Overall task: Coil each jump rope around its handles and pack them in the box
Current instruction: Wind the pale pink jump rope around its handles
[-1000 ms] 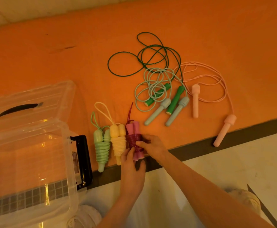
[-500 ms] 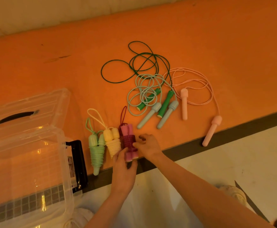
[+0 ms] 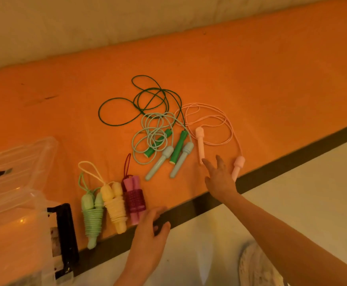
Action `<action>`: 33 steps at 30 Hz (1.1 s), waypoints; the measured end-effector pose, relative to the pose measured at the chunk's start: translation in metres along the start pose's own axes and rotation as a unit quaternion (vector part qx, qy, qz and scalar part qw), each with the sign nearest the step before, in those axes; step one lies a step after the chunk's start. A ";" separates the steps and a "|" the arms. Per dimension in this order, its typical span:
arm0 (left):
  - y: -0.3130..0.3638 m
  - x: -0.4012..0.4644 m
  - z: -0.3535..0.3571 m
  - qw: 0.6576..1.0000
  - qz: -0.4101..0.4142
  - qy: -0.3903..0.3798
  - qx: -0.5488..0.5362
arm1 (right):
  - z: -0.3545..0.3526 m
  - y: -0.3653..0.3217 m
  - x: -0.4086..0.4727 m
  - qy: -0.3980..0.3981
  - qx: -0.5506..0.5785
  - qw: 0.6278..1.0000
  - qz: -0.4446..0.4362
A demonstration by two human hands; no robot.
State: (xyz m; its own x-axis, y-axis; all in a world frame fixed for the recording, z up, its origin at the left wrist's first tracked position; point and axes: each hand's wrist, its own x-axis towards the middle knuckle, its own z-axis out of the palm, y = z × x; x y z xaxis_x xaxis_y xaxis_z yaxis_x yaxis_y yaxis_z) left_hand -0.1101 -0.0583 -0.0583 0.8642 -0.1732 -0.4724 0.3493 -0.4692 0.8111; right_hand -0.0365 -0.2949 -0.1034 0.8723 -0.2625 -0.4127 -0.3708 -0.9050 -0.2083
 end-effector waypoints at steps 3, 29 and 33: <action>-0.004 0.000 0.008 1.000 -0.019 -0.022 -0.007 | 0.003 -0.002 0.025 -0.041 -0.070 0.996 -0.027; 0.110 0.013 0.011 0.958 0.005 -0.094 -0.270 | -0.021 -0.091 -0.187 0.229 0.569 0.787 0.071; 0.100 0.013 0.002 0.981 0.016 -0.040 -0.189 | -0.001 -0.066 -0.164 0.145 0.509 0.847 0.048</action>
State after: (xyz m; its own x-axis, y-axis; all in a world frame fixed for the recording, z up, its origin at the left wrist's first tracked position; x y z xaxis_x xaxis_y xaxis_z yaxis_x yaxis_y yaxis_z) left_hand -0.0643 -0.1090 0.0159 0.8516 -0.2564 -0.4572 0.4441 -0.1102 0.8891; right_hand -0.1552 -0.1927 -0.0210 0.8097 -0.5232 -0.2659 -0.3980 -0.1564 -0.9040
